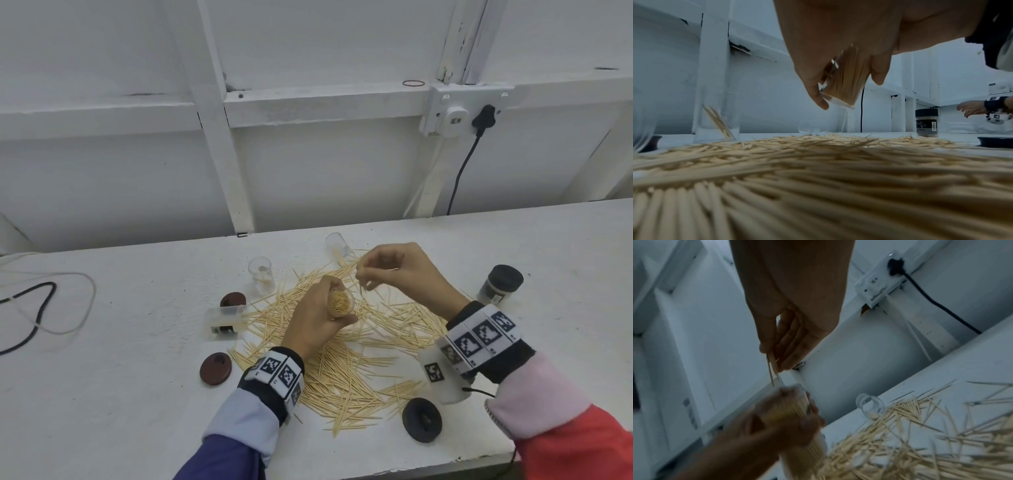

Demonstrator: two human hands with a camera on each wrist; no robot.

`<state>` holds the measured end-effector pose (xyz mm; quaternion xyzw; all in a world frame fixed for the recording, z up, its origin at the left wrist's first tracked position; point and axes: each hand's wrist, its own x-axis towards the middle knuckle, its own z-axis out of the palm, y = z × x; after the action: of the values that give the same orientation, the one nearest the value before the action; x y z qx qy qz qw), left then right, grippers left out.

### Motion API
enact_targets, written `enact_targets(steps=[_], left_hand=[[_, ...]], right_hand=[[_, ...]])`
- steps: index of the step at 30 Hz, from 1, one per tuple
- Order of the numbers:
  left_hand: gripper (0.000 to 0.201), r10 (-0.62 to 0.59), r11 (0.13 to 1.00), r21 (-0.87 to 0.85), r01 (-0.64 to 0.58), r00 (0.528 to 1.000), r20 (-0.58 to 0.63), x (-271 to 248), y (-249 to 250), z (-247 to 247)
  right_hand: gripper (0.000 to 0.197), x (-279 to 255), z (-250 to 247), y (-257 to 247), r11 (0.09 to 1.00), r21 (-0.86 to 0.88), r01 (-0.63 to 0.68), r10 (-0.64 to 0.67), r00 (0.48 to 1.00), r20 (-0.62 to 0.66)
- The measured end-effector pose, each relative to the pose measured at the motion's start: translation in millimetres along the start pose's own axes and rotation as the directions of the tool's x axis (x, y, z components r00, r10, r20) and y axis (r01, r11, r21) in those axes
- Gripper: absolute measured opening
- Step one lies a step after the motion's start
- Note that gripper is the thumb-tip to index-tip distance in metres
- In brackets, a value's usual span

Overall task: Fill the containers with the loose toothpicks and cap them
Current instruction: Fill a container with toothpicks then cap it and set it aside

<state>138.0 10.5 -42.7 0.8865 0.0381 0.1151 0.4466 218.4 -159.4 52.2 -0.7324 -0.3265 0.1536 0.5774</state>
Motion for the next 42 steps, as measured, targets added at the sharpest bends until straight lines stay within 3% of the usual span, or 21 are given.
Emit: enact_targets(steps=[2,5,12,18,26,29,37,42], left_hand=[[0.048,-0.021,1.0,-0.023,0.021,1.0,-0.002,1,-1,1],[0.044,-0.028,0.998,-0.053,0.028,1.0,-0.006,0,2,1],[0.045,-0.016,0.986,-0.165,0.003,0.997,-0.078,-3,12,-4],[0.043,-0.008,0.984,-0.175,-0.016,0.99,-0.14,-4,11,-2],[0.051,0.003,0.994,-0.11,-0.022,0.984,-0.176,-1,3,-1],[0.052,0.026,0.997,-0.064,-0.038,0.983,-0.182,-2,3,-2],[0.048,0.067,0.997,-0.029,-0.074,0.978,-0.198,-1,3,-1],[0.05,0.059,0.998,-0.019,-0.064,0.978,-0.202,-2,4,-1]], right_hand=[[0.014,0,8,-4,0.987,0.156,0.038,-0.031,0.998,-0.051],[0.014,3,20,0,0.974,0.217,0.068,-0.047,0.994,-0.097],[0.005,8,39,26,0.992,-0.077,0.102,-0.11,0.989,-0.101],[0.005,10,42,34,0.984,-0.111,0.136,-0.146,0.985,-0.093],[0.022,13,36,35,0.997,-0.023,0.077,-0.077,0.997,-0.009],[0.024,12,37,31,0.995,0.103,0.011,-0.009,1.0,-0.015],[0.025,15,42,35,0.994,0.092,-0.052,0.053,0.999,-0.006],[0.033,14,42,36,0.969,0.227,-0.099,0.096,0.995,0.024]])
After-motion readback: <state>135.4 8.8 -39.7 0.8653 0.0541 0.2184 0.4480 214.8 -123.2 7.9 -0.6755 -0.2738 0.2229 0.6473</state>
